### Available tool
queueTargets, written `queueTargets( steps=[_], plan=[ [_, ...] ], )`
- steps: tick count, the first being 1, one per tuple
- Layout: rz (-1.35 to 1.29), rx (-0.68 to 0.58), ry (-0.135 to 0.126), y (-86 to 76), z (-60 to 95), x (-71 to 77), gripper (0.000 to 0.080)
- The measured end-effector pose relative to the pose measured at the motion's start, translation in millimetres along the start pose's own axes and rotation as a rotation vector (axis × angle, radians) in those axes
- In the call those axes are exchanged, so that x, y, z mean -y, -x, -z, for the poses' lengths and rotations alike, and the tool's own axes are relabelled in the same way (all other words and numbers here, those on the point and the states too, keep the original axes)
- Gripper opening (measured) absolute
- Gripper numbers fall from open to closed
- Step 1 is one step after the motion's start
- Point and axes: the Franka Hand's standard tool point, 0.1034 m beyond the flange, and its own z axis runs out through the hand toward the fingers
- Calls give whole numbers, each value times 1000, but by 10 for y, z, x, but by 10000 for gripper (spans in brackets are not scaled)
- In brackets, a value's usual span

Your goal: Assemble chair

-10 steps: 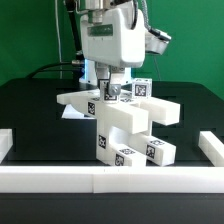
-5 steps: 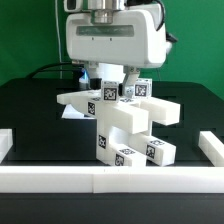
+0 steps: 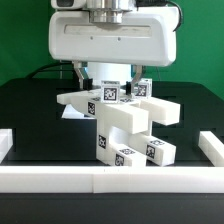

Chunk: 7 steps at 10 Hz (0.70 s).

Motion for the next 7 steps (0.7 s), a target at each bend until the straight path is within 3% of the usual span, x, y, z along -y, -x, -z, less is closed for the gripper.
queueTargets(
  steps=[5,7],
  plan=[
    [254,0,1,-1,-1,-7,648],
    [250,1,2,0,-5,-8,409]
  ],
)
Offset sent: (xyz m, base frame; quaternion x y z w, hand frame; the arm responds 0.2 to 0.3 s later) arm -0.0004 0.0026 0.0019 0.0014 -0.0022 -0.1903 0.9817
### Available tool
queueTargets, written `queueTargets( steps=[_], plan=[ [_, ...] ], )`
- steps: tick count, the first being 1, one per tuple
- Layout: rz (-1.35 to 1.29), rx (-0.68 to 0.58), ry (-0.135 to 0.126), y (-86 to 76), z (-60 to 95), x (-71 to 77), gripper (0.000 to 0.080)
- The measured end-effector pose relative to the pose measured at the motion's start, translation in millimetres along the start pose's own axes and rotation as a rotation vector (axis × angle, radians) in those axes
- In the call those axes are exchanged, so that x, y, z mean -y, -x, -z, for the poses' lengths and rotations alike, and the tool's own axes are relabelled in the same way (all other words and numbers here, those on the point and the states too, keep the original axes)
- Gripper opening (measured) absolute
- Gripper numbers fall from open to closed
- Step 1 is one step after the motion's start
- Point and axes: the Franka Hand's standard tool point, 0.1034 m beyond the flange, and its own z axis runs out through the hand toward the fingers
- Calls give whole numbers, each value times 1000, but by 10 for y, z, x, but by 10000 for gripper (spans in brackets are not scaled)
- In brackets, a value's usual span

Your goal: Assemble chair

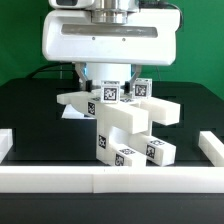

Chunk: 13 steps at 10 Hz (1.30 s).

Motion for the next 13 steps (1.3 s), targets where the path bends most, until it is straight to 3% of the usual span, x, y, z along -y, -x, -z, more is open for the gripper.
queueTargets(
  steps=[1,2,10,13],
  plan=[
    [-23,0,0,1,-1,0,409],
    [-30,0,0,1,-2,-1,285],
    [-657,1,0,2,-12,28,287],
    [-919,4,-11,0,-14,18,287]
  ],
)
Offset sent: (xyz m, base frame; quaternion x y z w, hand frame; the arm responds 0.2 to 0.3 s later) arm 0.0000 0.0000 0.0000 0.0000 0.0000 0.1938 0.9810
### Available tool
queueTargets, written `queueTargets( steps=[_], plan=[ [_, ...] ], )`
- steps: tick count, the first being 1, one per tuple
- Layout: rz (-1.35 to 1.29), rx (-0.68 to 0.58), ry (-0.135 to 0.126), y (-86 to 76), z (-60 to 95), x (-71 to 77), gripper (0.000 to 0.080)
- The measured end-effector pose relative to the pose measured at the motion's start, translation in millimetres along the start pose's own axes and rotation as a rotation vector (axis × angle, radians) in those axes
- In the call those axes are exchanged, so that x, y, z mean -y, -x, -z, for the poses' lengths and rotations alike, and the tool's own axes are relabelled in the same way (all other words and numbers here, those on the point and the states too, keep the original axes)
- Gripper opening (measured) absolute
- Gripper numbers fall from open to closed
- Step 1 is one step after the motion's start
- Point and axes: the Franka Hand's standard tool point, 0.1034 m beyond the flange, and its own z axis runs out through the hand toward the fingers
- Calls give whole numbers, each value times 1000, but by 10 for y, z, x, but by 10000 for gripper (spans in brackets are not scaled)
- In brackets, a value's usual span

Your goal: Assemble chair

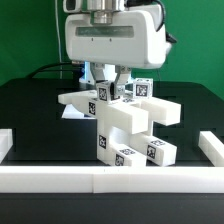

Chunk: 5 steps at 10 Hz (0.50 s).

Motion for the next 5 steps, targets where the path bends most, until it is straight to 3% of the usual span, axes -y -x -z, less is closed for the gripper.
queueTargets(
  steps=[5],
  plan=[
    [-336,4,-4,2,-5,2,287]
  ],
)
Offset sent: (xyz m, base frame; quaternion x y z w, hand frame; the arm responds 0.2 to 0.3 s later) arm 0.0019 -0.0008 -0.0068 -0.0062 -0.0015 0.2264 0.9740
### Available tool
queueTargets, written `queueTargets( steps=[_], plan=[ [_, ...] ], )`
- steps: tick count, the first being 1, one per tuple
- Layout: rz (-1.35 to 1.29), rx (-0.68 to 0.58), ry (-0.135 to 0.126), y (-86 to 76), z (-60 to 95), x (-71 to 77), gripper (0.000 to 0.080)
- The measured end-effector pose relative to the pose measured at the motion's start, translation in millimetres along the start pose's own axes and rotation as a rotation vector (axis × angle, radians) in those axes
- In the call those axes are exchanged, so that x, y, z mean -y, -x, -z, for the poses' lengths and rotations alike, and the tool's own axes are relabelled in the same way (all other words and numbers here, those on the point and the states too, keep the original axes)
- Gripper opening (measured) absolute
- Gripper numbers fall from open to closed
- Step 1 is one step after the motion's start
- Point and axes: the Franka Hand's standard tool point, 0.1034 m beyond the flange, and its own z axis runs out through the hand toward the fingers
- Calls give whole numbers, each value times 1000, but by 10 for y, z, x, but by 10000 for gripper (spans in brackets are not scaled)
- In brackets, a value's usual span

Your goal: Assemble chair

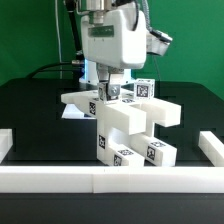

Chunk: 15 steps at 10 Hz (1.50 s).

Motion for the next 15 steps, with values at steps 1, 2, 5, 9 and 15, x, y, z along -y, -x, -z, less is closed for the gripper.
queueTargets(
  steps=[1,2,5,9,15],
  plan=[
    [6,0,1,0,-2,-2,408],
    [8,0,1,1,-3,-3,543],
    [82,1,3,20,-6,-2,644],
    [459,0,1,48,-4,9,649],
    [917,-2,2,37,-8,3,649]
  ],
)
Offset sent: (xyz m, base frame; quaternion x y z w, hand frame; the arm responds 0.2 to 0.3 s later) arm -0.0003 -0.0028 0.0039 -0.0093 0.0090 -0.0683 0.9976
